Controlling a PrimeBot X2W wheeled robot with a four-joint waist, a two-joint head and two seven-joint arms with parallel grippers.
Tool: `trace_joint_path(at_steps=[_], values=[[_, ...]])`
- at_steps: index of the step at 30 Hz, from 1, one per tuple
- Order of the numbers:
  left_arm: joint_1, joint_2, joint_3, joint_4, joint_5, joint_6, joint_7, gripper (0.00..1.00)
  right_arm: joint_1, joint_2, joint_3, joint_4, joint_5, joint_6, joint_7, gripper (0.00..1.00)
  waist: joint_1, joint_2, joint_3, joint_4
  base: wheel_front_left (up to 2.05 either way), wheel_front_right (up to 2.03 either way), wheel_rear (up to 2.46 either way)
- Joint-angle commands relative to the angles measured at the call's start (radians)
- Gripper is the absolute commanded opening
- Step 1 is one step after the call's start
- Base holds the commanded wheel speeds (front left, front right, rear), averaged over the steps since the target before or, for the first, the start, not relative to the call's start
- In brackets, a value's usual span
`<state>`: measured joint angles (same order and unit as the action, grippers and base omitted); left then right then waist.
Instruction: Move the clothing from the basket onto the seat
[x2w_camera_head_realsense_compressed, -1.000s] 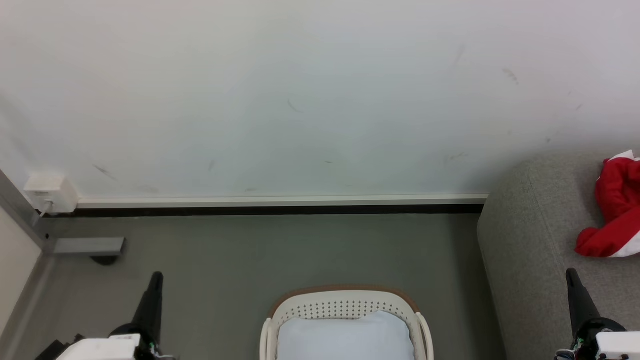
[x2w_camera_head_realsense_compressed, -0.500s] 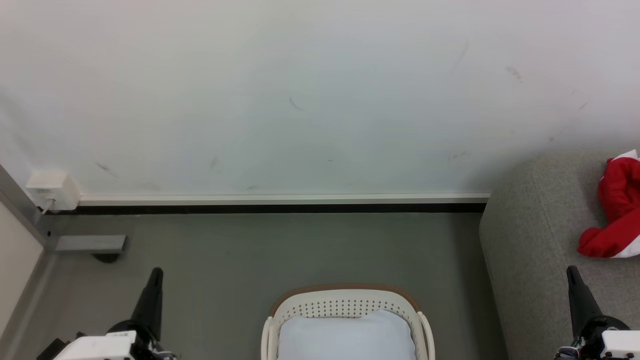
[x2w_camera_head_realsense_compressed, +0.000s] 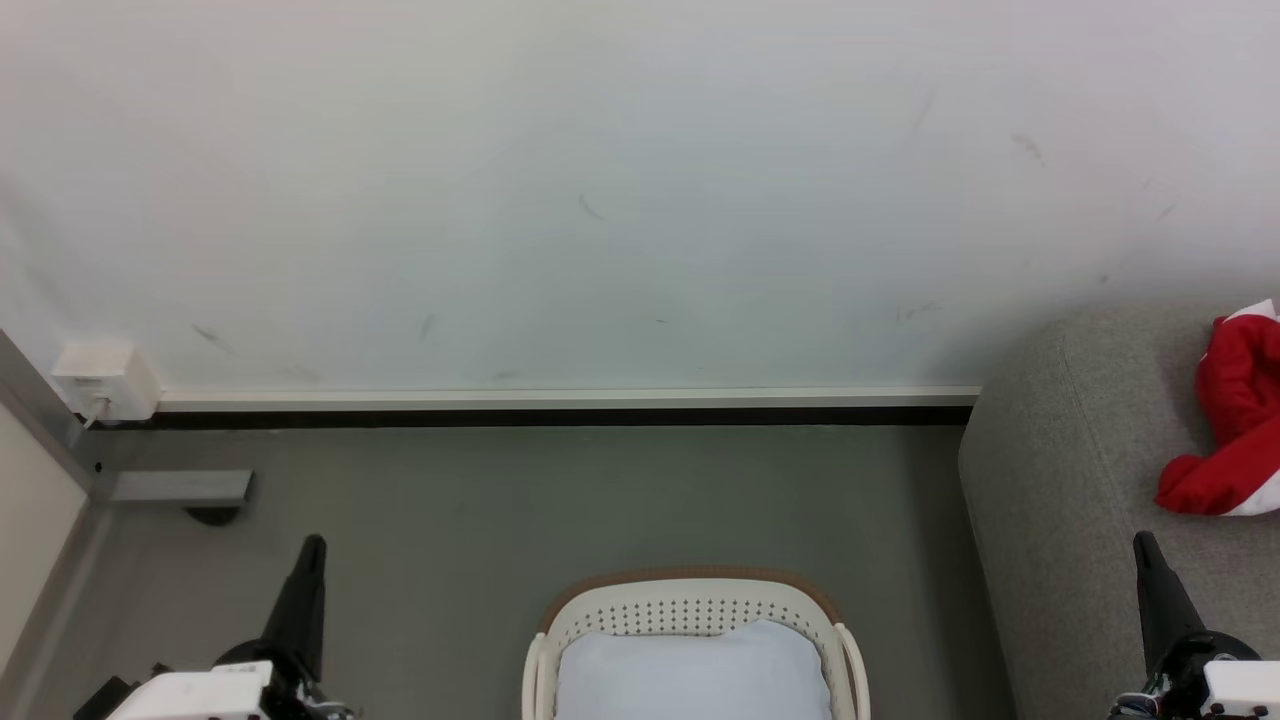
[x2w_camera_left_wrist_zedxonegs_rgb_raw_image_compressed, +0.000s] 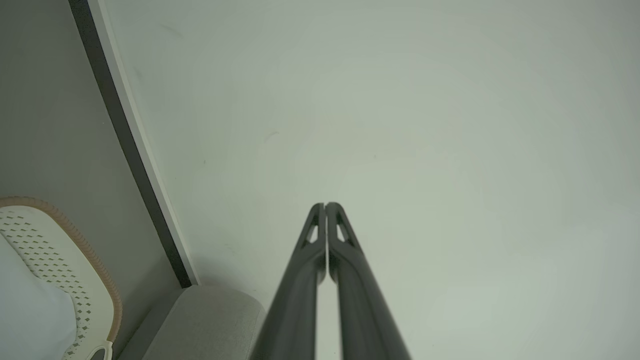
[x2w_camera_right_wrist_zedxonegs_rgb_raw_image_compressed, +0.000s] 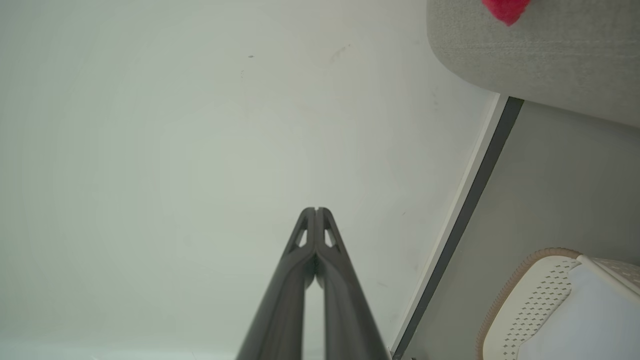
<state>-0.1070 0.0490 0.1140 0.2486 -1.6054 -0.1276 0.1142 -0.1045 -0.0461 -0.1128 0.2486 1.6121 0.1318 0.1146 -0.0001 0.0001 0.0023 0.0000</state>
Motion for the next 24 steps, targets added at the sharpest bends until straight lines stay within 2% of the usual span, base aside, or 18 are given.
trace_joint_path(at_steps=[1, 24], values=[[-0.009, 0.002, 0.002, -0.003, -0.013, -0.006, 0.004, 0.00, -0.012, -0.008, -0.004, -0.005, 0.001, -0.002, 0.003, 0.00, 0.0001, -0.0001, 0.000, 0.000, 0.00, 0.00, 0.00], [-0.009, 0.002, 0.002, -0.003, -0.013, -0.006, 0.004, 0.00, -0.012, -0.008, -0.004, -0.005, 0.001, -0.002, 0.003, 0.00, 0.0001, -0.0001, 0.000, 0.000, 0.00, 0.00, 0.00]])
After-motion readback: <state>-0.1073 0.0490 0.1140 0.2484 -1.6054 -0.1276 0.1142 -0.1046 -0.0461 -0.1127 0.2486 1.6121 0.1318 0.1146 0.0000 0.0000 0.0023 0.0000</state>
